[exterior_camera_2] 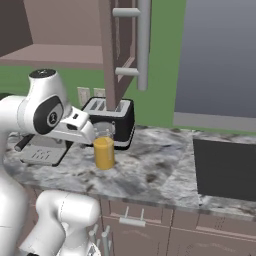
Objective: There is a tray on the dining counter. Grab the cup, mug, and pitcher and place them on the tray. The pitcher may be placed next to the tray if it cannot fit the tray.
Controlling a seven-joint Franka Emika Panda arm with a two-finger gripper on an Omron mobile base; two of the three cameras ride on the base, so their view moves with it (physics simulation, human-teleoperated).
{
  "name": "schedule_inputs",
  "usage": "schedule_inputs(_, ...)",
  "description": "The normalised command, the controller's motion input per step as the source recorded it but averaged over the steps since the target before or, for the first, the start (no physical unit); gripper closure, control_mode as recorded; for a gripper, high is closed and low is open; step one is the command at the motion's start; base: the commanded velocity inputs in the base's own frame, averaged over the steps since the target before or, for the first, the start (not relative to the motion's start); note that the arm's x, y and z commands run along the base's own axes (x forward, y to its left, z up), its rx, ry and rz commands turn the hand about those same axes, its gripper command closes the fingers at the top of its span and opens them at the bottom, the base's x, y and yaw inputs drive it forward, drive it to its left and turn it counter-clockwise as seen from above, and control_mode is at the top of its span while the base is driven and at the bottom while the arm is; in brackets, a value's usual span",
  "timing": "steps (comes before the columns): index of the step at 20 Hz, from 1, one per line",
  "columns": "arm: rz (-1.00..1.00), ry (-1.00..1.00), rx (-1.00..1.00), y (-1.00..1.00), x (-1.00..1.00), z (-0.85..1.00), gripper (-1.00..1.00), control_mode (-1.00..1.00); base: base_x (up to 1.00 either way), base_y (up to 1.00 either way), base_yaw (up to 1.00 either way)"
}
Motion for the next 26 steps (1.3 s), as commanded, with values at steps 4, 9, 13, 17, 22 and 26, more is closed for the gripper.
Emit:
schedule_inputs(4, 0.00, 0.01, 0.00, -0.01, 0.24, -0.20, -1.00, -1.00, 0.00, 0.00, 0.00)
schedule_inputs(9, 0.00, 0.01, 0.03, -0.13, 0.39, -0.03, -1.00, -1.00, 0.00, 0.00, 0.00)
schedule_inputs(13, 0.01, 0.00, 0.04, -0.31, 0.31, 0.00, -1.00, -1.00, 0.00, 0.00, 0.00)
schedule_inputs(17, 0.02, 0.00, 0.01, -0.21, 0.31, 0.00, -1.00, -1.00, 0.00, 0.00, 0.00)
schedule_inputs(22, 0.00, 0.00, 0.00, -0.05, 0.31, -0.01, -1.00, -1.00, 0.00, 0.00, 0.00)
schedule_inputs(26, 0.00, 0.00, 0.00, 0.00, 0.25, -0.08, -1.00, -1.00, 0.00, 0.00, 0.00)
